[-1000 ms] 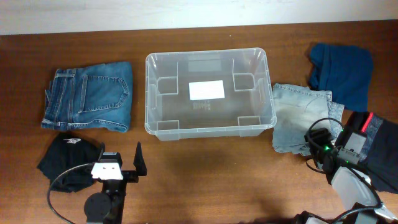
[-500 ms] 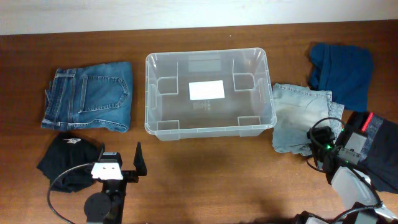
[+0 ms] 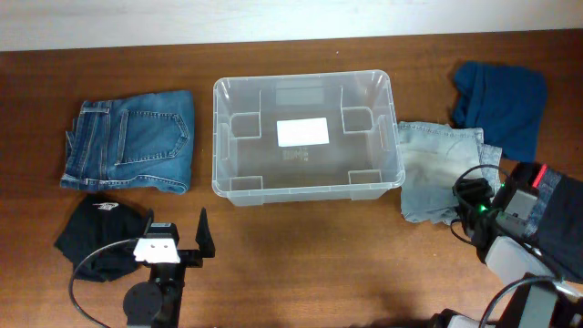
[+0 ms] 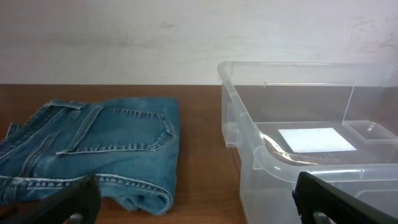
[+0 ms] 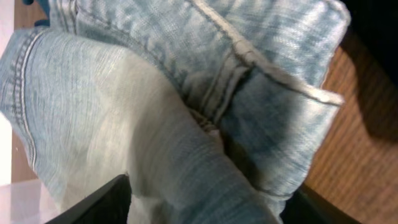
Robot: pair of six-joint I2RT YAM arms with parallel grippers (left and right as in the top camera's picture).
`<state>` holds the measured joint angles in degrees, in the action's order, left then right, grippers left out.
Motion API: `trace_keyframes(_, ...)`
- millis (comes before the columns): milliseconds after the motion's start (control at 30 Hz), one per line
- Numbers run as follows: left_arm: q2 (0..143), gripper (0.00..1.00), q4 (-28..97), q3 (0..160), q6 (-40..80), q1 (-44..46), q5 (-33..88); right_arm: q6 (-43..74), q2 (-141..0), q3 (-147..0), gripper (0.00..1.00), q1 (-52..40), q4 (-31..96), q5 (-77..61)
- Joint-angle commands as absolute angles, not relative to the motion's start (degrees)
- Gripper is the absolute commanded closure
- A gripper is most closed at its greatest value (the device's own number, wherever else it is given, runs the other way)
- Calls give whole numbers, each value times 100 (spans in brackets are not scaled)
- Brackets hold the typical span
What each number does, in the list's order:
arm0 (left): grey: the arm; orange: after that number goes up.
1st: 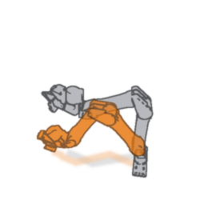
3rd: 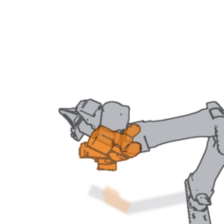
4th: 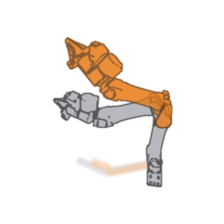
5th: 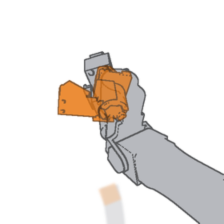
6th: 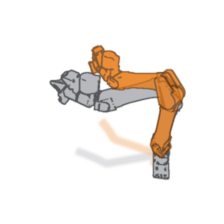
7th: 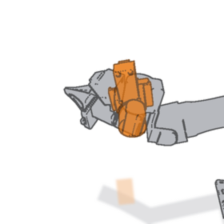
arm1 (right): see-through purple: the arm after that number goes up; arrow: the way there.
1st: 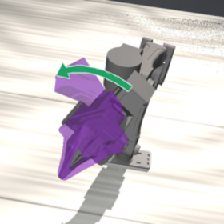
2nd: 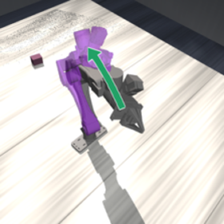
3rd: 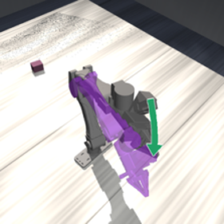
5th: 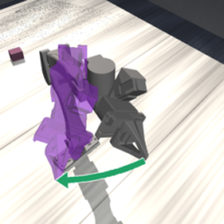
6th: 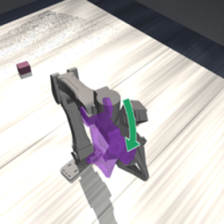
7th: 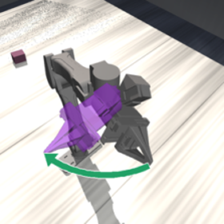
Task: Pack container
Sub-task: 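Close the right gripper on the light blue jeans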
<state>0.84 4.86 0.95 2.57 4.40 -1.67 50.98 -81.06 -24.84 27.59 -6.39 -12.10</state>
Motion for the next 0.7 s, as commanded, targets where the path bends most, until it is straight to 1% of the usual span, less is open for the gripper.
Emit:
trace_keyframes(0, 36, 1, 473, 54, 167, 419, -119, 5148, -8453, -2314, 36, 2694, -495, -1374)
trace_keyframes(33, 36, 0, 473, 54, 167, 419, -119, 5127, -8453, -2314, 39, 2694, -495, -1396)
trace_keyframes(100, 36, 1, 471, 54, 167, 416, -119, 5085, -8453, -2314, 47, 2694, -495, -1437)
trace_keyframes(200, 36, 1, 473, 54, 167, 419, -119, 4821, -8449, -2314, 69, 2694, -493, -1481)
trace_keyframes(233, 36, 1, 473, 54, 167, 419, -119, 4751, -8449, -2314, 73, 2694, -493, -1481)
trace_keyframes(467, 36, 1, 473, 54, 167, 419, -119, 4322, -8324, -2316, 74, 2696, -484, -1597)
trace_keyframes(600, 36, 1, 473, 54, 167, 419, -119, 4016, -7885, -2316, 74, 2696, -471, -1664)
trace_keyframes(633, 36, 1, 471, 54, 167, 419, -119, 3933, -7747, -2316, 76, 2696, -456, -1704)
trace_keyframes(667, 36, 1, 473, 54, 167, 419, -119, 3894, -7487, -2316, 80, 2696, -392, -1739)
